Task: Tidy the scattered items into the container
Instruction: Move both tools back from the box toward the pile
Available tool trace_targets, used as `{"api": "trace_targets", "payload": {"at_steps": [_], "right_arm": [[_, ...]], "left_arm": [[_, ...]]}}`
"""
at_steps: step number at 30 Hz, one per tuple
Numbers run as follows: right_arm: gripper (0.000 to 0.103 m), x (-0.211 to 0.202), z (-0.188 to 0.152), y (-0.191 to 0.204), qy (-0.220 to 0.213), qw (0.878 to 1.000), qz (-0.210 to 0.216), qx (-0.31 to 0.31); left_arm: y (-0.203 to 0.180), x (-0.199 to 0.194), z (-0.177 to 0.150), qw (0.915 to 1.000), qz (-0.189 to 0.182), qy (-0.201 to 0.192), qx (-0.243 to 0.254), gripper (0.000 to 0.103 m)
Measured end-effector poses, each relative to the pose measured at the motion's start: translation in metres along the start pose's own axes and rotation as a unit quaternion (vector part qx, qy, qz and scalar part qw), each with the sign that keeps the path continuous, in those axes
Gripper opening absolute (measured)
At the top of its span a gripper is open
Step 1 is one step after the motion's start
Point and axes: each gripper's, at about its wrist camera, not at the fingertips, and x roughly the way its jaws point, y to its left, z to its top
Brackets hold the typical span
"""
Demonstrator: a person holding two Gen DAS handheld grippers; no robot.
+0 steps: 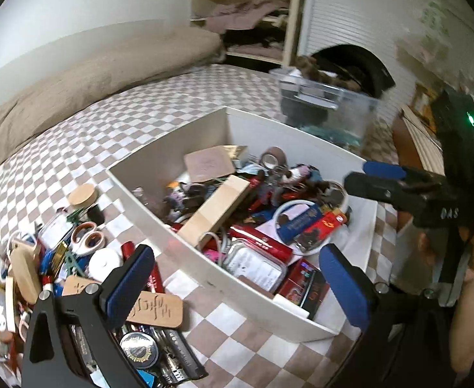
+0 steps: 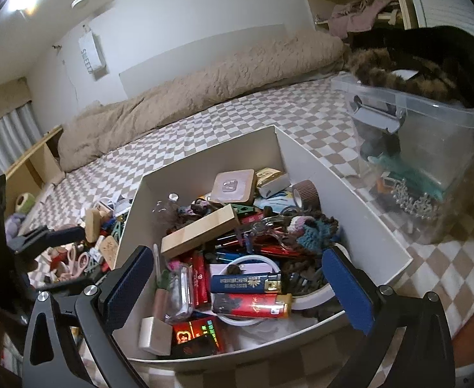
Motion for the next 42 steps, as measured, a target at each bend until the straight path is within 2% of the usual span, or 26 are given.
{"api": "trace_targets", "payload": {"at_steps": [13,22,35,42], "right_arm": [[0.103,0.006,-0.006,0.014,0.014,0.999,-0.003,-0.029],[0.103,0.004,-0.007,0.029,0.014,0.999,-0.004,-0.052],[0.103,0.003,-0.015,0.079,0.013,0.994,0.030,-0.099],[0.103,0.009,-0.027,0.115,0.023,0.989,0.060,-0.133]], "left_arm": [[0.025,-0.012,-0.010,0.9977,0.017,-0.013,-0.064,0.103],[0.039,-0.026,-0.016,0.9958,0.034,-0.021,-0.082,0.103],[0.067,-0.063,-0.048,0.9901,0.065,-0.028,-0.121,0.103],[0.082,-0.095,-0.072,0.9859,0.097,-0.038,-0.131,0.103]]}}
